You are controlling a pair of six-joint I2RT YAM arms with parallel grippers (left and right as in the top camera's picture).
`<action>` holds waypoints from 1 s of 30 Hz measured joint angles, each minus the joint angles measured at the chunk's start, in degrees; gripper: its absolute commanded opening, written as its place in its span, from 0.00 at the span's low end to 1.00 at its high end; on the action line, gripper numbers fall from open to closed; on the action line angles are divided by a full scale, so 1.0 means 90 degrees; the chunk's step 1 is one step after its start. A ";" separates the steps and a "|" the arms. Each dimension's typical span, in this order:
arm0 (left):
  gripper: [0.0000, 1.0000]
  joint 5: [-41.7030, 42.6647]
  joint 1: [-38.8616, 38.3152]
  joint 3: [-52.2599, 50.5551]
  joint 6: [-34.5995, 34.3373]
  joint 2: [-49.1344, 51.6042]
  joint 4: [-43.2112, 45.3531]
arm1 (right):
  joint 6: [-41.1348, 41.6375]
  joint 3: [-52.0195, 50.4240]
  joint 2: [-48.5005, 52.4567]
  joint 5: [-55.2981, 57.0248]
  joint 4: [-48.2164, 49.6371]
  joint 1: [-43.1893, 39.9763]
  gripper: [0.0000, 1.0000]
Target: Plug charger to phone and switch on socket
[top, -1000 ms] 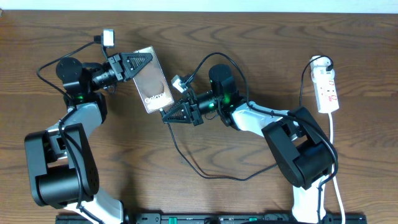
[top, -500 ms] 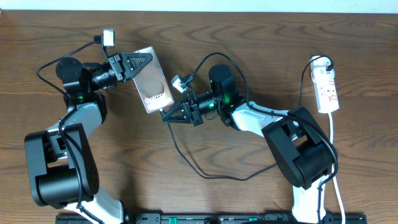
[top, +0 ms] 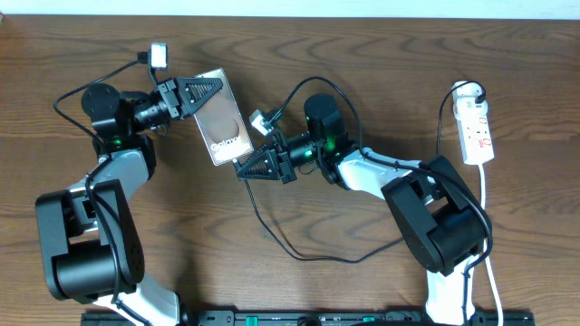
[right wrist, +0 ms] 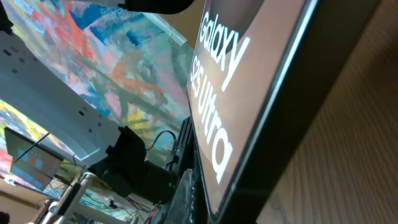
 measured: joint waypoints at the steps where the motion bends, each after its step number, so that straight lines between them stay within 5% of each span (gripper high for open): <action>1: 0.08 0.0000 0.0000 0.0000 0.0000 0.0000 0.0000 | 0.0000 0.0000 0.0000 -0.0002 0.0000 0.0000 0.01; 30: 0.07 0.0007 0.0000 0.0000 0.0002 0.0000 0.0000 | 0.0087 0.0000 0.0000 0.0034 -0.0002 -0.0029 0.01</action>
